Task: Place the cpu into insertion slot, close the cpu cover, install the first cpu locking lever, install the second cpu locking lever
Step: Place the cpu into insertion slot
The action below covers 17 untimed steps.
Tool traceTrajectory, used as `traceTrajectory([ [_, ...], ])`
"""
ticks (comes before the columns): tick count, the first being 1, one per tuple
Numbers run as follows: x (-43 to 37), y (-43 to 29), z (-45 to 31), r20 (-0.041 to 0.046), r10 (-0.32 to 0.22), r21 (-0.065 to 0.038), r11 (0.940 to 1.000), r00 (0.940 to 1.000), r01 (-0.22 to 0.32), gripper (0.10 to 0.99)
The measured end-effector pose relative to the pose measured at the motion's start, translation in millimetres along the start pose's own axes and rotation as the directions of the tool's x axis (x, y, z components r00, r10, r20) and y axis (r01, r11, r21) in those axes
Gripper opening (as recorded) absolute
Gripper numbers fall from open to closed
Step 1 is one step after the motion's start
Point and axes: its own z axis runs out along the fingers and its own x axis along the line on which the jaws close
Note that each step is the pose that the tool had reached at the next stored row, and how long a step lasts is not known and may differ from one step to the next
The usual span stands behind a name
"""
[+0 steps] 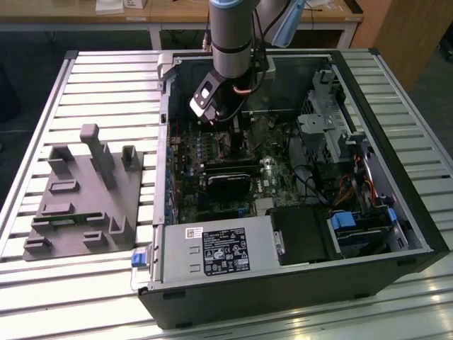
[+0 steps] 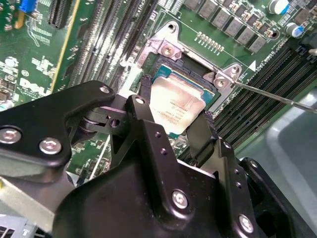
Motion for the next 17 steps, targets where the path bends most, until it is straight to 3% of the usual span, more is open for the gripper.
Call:
traceTrajectory([
  [10,0.9,0.5,2.9,0.0020,0.002,0.000,1.0000,1.0000,-0.002,0.537],
  [17,0.8,1.2,3.4,0.0101,0.003,0.000,1.0000,0.9999,-0.003,0.537],
])
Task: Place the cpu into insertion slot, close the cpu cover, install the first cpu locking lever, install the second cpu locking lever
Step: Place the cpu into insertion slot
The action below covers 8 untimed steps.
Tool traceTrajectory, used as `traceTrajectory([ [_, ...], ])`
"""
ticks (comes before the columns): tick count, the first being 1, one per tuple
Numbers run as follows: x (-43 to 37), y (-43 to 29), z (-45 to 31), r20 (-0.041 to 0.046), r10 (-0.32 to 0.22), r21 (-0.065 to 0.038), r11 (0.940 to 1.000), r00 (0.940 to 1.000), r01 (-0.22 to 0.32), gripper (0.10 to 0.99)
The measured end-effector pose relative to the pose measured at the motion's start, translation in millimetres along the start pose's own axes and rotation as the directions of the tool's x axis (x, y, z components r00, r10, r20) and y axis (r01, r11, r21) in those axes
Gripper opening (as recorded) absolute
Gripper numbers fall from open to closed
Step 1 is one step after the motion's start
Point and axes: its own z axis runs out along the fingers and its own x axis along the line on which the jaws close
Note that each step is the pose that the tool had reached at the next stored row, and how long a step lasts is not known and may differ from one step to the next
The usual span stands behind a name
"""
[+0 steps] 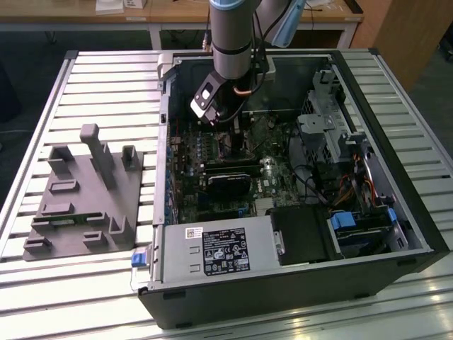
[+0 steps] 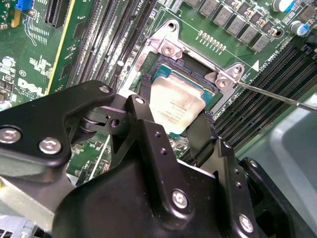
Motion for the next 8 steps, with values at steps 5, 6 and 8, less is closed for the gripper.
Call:
traceTrajectory([
  [5,0.0,-0.3,2.1,0.0004,0.001,0.000,1.0000,1.0000,-0.001,0.537],
  [6,0.0,-0.3,2.1,0.0005,0.001,0.000,1.0000,1.0000,-0.001,0.537],
  [8,0.0,-0.3,2.2,0.0005,0.001,0.000,1.0000,1.0000,-0.001,0.537],
])
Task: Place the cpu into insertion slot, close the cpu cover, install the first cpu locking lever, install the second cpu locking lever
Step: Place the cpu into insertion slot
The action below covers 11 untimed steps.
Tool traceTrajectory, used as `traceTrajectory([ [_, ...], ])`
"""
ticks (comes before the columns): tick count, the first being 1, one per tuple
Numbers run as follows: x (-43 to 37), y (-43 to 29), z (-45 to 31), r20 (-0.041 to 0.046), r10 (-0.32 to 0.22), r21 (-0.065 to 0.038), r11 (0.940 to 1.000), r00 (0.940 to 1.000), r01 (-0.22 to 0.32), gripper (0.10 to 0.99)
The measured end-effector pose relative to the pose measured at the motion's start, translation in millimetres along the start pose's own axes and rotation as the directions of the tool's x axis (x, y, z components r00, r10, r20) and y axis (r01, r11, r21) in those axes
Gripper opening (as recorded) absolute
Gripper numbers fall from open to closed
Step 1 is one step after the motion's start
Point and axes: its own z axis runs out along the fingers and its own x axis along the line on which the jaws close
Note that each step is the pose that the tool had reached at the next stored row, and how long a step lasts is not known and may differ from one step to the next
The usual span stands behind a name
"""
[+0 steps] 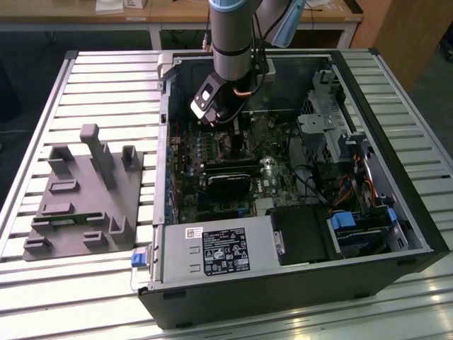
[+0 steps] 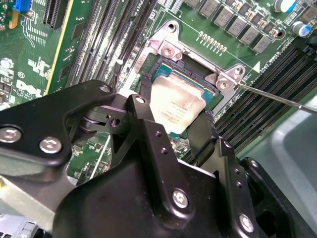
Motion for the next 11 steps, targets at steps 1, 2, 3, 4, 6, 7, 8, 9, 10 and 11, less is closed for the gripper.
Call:
traceTrajectory([
  [1,0.0,0.0,0.0,-0.0001,0.000,0.000,1.0000,1.0000,0.000,0.537],
  [2,0.0,0.0,0.1,-0.0002,0.000,0.000,1.0000,1.0000,0.000,0.537],
  [3,0.0,0.0,0.1,-0.0002,0.000,0.000,1.0000,1.0000,0.000,0.537],
  [4,0.0,0.0,0.1,-0.0002,0.000,0.000,1.0000,1.0000,0.000,0.537],
  [6,0.0,0.0,0.1,-0.0001,0.000,0.000,1.0000,1.0000,0.000,0.537],
  [7,0.0,0.0,0.1,-0.0001,0.000,0.000,1.0000,1.0000,0.000,0.537],
  [8,0.0,0.0,0.1,-0.0002,0.000,0.000,1.0000,1.0000,0.000,0.537],
  [9,0.0,0.0,0.2,-0.0002,0.000,0.000,1.0000,1.0000,0.000,0.537],
  [10,0.1,0.0,0.2,-0.0004,0.000,0.000,1.0000,1.0000,0.000,0.549],
  [11,0.0,0.0,0.2,-0.0003,0.000,0.000,1.0000,1.0000,0.000,0.549],
])
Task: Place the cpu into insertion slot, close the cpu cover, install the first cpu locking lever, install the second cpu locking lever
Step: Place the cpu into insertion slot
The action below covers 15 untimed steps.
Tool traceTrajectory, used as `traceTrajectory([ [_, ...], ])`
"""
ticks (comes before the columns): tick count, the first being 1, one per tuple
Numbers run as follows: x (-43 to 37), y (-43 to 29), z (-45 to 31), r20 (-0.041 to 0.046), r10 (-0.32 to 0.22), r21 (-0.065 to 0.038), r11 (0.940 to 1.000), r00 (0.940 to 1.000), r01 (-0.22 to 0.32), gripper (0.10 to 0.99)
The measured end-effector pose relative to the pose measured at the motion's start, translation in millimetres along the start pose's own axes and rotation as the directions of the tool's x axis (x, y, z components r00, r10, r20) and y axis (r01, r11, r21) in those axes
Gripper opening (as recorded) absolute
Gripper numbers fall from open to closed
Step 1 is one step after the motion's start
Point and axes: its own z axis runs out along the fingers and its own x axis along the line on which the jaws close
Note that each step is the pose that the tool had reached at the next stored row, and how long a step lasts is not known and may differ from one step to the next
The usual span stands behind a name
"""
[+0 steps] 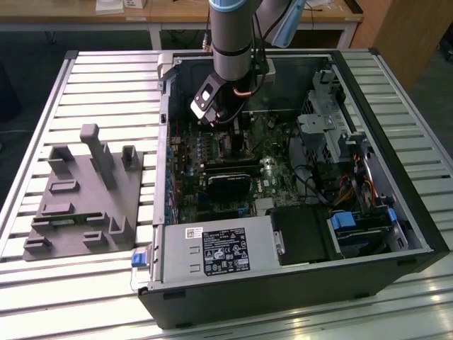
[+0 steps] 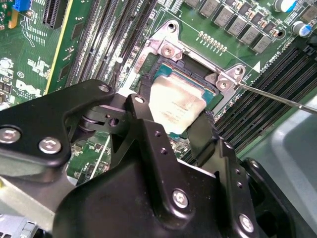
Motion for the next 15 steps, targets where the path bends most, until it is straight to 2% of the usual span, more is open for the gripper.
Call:
traceTrajectory([
  [1,0.0,0.0,0.0,0.0000,0.000,0.000,1.0000,1.0000,0.000,0.612],
  [15,-1.4,0.0,0.1,-0.0007,-0.008,0.000,1.0000,1.0000,0.008,0.612],
])
